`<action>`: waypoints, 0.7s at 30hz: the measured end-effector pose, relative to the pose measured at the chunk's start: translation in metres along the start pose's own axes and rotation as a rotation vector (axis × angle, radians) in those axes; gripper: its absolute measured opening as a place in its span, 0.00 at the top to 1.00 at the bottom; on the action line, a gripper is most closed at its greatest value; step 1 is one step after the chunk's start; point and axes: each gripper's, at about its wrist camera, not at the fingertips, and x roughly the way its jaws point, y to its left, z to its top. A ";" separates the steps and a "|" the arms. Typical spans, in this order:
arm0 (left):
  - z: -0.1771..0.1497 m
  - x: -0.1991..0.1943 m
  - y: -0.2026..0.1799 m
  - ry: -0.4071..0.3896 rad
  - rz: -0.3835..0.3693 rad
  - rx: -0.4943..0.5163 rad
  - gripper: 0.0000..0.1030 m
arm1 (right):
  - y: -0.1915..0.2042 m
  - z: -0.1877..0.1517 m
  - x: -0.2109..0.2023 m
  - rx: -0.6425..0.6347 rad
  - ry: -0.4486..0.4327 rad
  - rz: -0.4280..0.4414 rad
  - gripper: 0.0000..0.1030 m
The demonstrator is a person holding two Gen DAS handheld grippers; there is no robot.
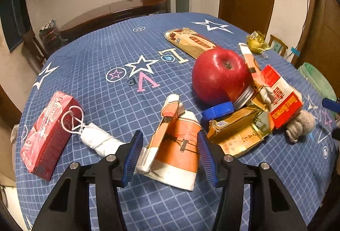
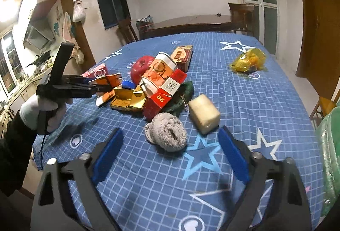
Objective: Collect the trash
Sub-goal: 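Grasp the orange paper wrapper with the left tool while the right tool grasps the red cigarette box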
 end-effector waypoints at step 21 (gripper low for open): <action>-0.011 0.006 -0.015 -0.034 0.018 -0.014 0.86 | 0.005 0.054 0.077 0.072 0.084 -0.026 0.48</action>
